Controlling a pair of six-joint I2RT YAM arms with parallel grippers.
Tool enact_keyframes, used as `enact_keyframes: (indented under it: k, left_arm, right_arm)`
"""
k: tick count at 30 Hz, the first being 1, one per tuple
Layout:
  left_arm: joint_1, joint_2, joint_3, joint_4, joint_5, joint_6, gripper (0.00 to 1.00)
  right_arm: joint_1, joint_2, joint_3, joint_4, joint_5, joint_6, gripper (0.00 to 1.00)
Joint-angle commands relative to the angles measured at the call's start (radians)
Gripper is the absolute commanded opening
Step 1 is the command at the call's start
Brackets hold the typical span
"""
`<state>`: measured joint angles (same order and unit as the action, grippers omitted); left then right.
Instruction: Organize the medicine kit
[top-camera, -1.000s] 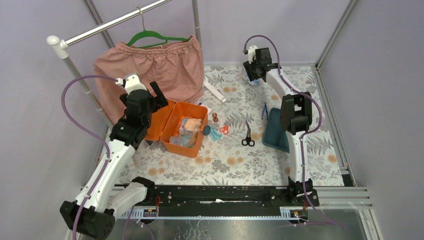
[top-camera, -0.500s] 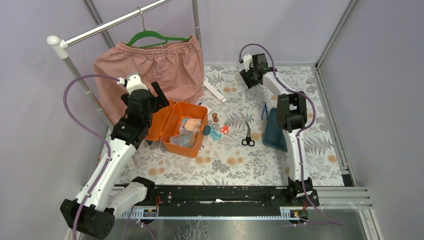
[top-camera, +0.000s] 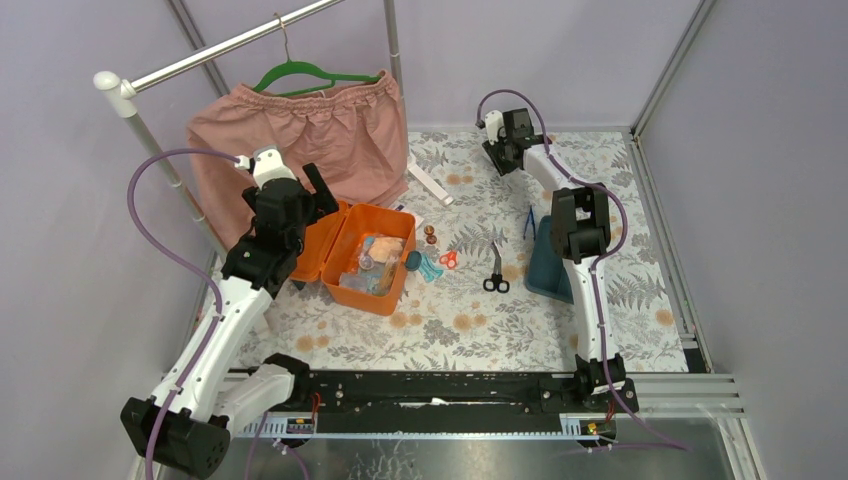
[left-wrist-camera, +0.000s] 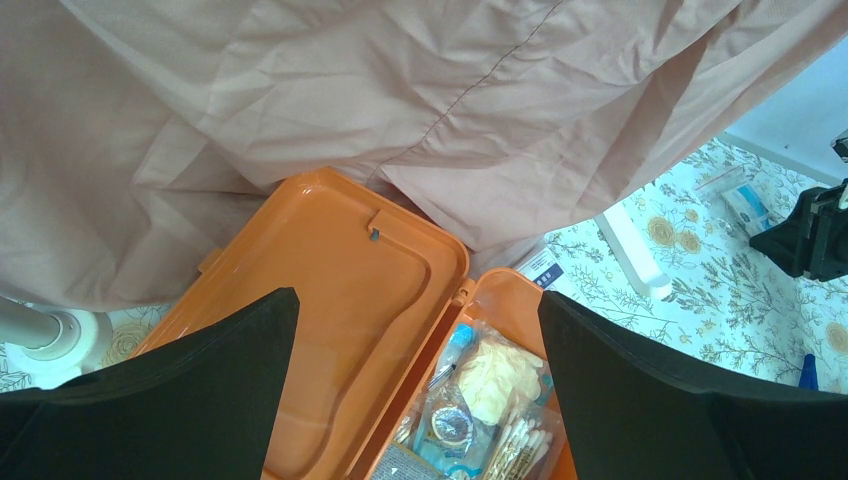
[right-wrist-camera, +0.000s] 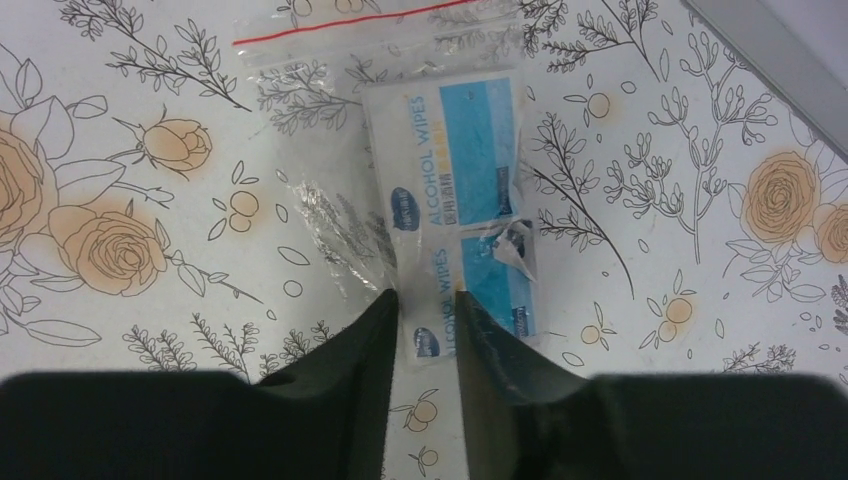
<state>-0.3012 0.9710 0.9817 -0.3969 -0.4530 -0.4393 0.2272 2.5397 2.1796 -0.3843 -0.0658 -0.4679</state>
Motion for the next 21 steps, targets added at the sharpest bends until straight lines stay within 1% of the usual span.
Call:
enact_keyframes:
  k: [1, 4, 6, 10, 14, 18, 21]
  left_arm:
    - [-0.005, -0.002, -0.009, 0.030, -0.008, -0.006, 0.99]
    - [-0.006, -0.003, -0.009, 0.030, -0.010, -0.007, 0.99]
    - [-0.006, -0.003, -0.009, 0.029, -0.010, -0.007, 0.99]
    - [-0.006, -0.003, -0.009, 0.029, -0.009, -0.007, 0.99]
    - [-0.006, -0.006, -0.010, 0.030, -0.010, -0.007, 0.99]
    - [-0.006, -0.009, -0.008, 0.029, -0.015, -0.006, 0.99]
    - [-0.007, -0.013, -0.006, 0.027, -0.021, -0.004, 0.99]
  right_arm:
    - [0.005, 0.029, 0.027, -0.040, 0.008, 0.005, 0.27]
    - [0.006, 0.024, 0.012, -0.030, 0.024, 0.013, 0.09]
    - [0.006, -0.004, -0.026, 0.006, 0.031, 0.026, 0.00]
    - [0.006, -0.097, -0.145, 0.114, 0.042, 0.078, 0.00]
    - [0.006, -0.189, -0.225, 0.189, 0.026, 0.154, 0.00]
    - [0.006, -0.270, -0.281, 0.209, -0.006, 0.242, 0.00]
    - [0.004, -0.334, -0.343, 0.233, -0.023, 0.339, 0.00]
